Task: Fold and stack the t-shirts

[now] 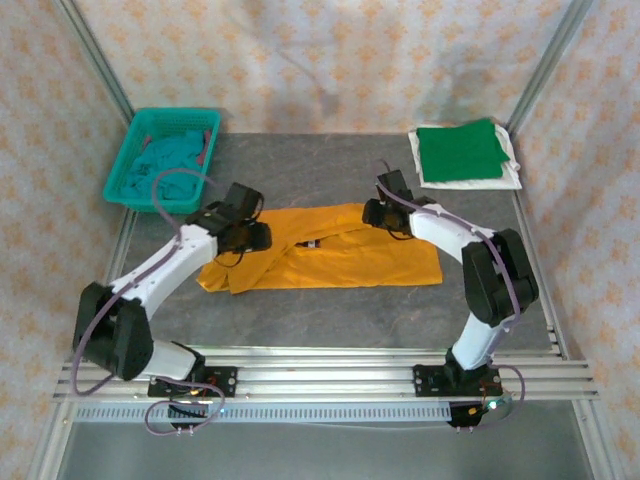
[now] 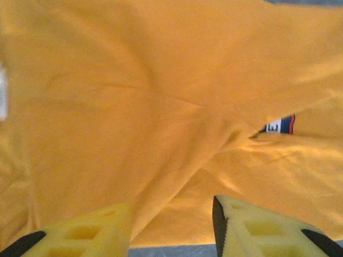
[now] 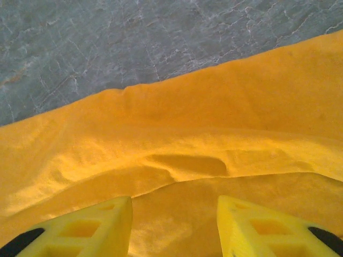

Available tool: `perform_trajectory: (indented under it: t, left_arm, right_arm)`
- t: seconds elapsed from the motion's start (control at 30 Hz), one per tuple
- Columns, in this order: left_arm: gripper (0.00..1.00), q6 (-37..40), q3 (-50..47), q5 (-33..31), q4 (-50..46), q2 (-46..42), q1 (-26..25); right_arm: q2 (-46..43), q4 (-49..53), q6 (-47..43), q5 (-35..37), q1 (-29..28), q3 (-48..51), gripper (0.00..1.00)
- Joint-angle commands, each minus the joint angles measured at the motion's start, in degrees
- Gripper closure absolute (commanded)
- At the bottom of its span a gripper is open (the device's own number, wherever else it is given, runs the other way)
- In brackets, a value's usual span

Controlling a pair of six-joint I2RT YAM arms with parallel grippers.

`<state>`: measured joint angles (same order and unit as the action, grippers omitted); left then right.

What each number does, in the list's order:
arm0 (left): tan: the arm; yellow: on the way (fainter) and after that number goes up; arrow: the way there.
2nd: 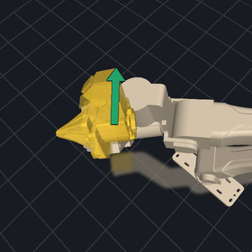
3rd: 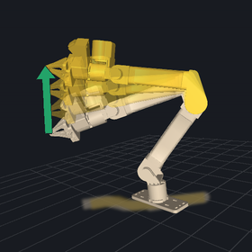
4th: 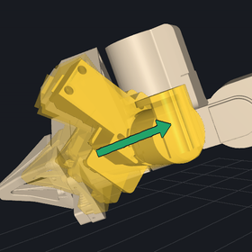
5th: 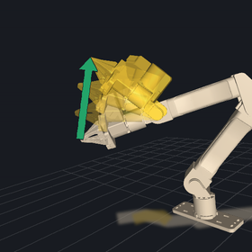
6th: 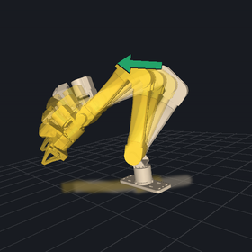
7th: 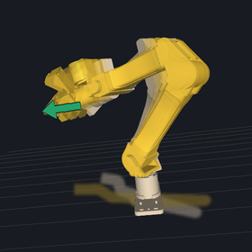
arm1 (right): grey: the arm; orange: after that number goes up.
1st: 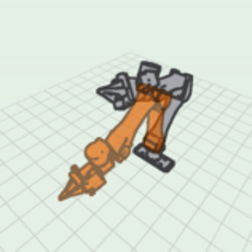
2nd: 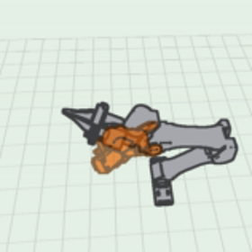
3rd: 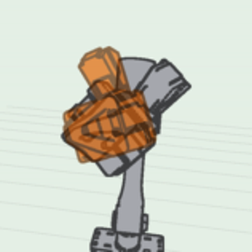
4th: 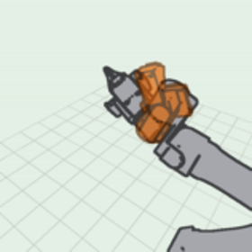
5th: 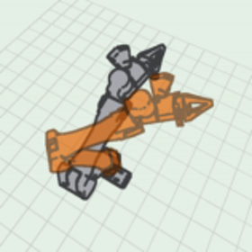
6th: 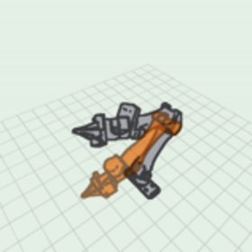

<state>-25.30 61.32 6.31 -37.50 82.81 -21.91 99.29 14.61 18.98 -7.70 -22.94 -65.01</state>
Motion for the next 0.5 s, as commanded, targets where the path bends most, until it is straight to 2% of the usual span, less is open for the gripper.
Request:
perform_trajectory:
  t: [0.0, 0.13, 0.23, 0.37, 0.47]
  left_arm:
    - [0.53, 7.4, 1.6, -6.5, -1.4, 6.3, -2.0]
    - [0.51, 9.4, 3.0, -9.5, -0.9, 11.8, -3.8]
    - [0.55, 9.7, 3.0, -11.8, 0.4, 14.5, -3.8]
    - [0.67, 9.8, 4.0, -12.4, 1.1, 17.3, -3.8]
    - [0.85, 9.7, 4.3, -12.7, 1.0, 17.6, -3.7]
  right_arm:
    - [-3.7, -5.2, 2.2, 1.8, 0.4, 3.7, 0.54]
    - [-7.1, -6.4, 2.6, 3.9, 0.4, 5.9, 0.54]
    - [-8.4, -6.0, 2.2, 5.3, 0.4, 6.5, 0.53]
    - [-9.8, -5.6, 2.0, 7.2, 0.5, 7.3, 0.53]
    - [-10.8, -5.2, 2.6, 9.0, 1.0, 8.2, 0.51]
